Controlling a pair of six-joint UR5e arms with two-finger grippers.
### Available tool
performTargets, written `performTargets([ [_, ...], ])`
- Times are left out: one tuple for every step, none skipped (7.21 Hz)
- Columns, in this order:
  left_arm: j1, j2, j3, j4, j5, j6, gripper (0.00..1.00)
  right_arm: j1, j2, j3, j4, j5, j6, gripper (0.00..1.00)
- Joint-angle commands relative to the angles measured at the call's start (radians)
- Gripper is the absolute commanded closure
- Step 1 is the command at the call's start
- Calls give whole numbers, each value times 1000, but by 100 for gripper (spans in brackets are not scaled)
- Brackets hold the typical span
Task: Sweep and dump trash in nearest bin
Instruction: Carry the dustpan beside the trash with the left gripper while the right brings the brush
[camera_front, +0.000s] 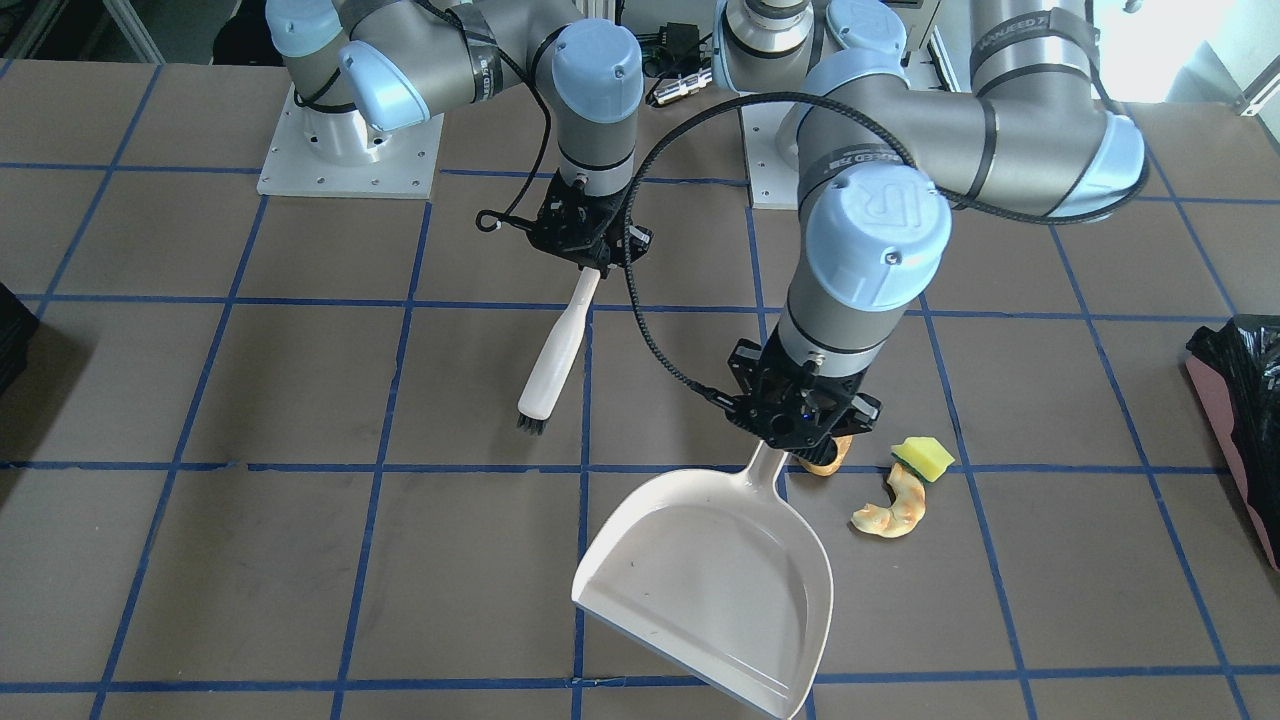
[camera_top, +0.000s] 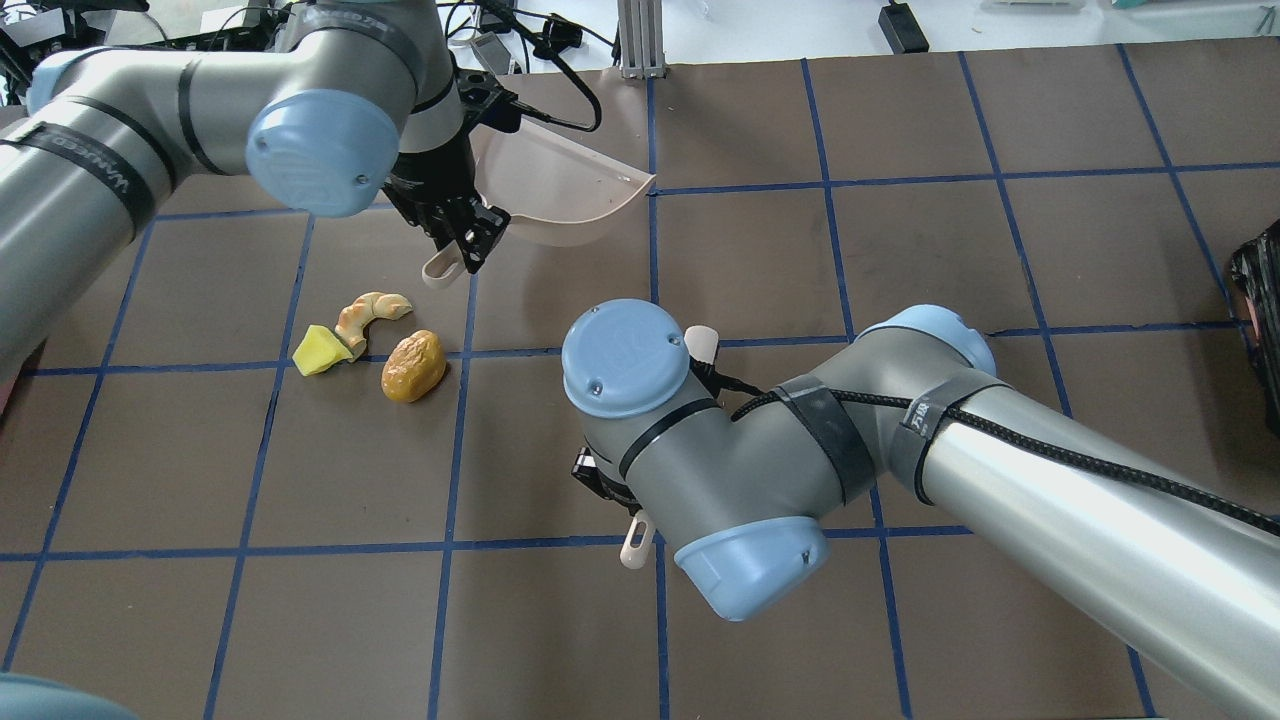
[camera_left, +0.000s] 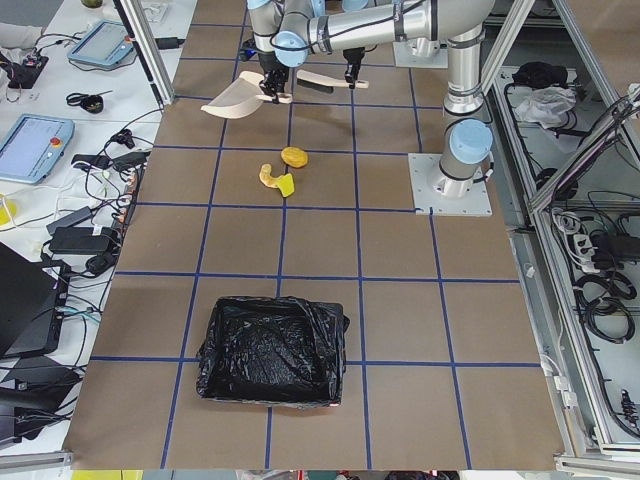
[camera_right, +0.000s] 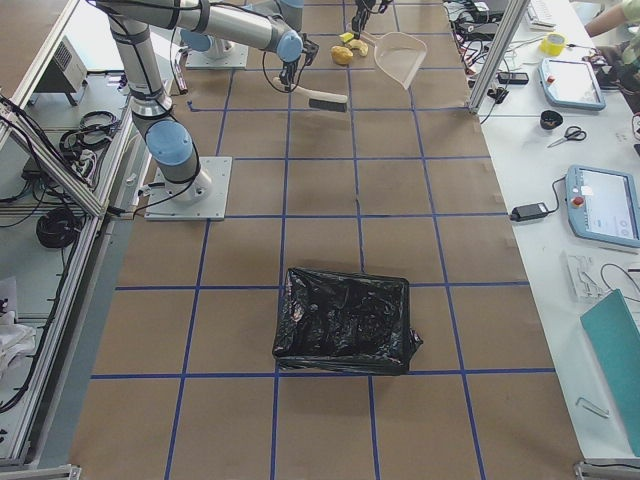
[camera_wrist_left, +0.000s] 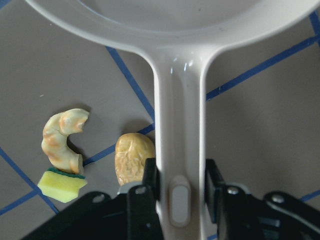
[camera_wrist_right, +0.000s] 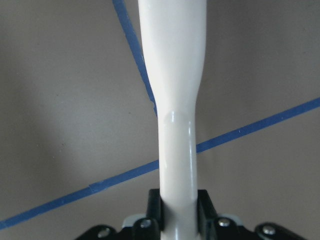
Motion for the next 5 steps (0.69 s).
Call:
performTargets([
  [128, 62, -1, -58, 10, 295, 100, 0, 26, -54, 39, 9, 175, 100],
  [243, 76, 15, -84, 18, 503, 100, 3, 42, -77, 42, 9, 206, 100],
  [327, 85, 10, -101, 16, 625, 100, 9, 63, -112, 42, 10, 246, 100],
  [386, 96, 13, -124, 19, 760, 100, 23, 94, -155, 51, 56, 304, 100],
  [449, 98, 18, -127, 42, 901, 100, 50, 129, -216, 74, 71, 338, 100],
])
